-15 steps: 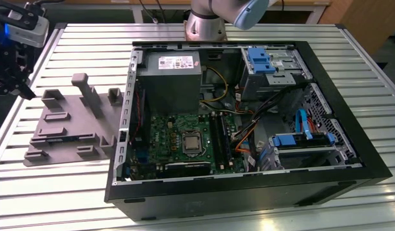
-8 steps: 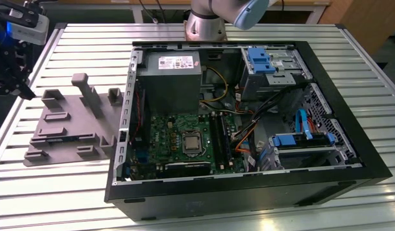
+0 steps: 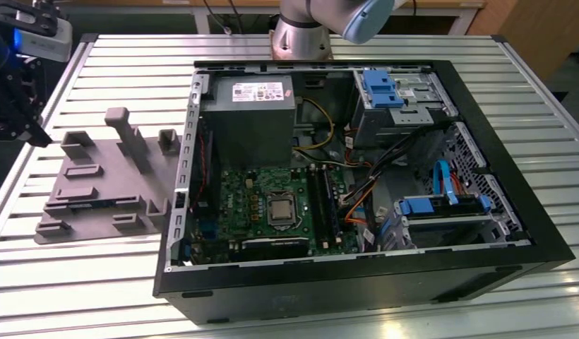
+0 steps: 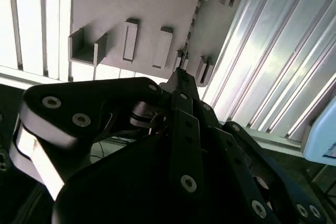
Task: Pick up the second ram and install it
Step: 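Pick up the second ram and move it above second insertion slot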
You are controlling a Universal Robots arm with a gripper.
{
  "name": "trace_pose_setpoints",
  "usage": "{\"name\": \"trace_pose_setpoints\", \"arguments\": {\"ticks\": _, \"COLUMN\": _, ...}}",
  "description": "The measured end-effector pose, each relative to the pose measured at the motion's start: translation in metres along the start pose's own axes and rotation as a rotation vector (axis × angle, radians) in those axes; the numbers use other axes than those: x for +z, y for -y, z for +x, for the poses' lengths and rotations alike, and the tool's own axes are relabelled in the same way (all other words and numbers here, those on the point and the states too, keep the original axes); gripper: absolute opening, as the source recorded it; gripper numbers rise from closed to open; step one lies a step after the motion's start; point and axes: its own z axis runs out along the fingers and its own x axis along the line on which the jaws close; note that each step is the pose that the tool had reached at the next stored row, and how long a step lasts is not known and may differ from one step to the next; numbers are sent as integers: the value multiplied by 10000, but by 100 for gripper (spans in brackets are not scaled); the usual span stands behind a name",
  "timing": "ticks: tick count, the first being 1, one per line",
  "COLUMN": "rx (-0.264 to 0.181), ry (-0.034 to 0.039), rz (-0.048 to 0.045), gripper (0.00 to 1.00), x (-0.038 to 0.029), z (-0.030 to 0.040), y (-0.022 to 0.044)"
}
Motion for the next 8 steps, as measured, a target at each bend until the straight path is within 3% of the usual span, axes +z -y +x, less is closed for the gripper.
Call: {"name": "trace_pose_setpoints", "arguments": {"ticks": 8, "rx": -961, "ry": -43, "rz": -24, "gripper": 11, "x": 15, "z": 1, "y": 1}}
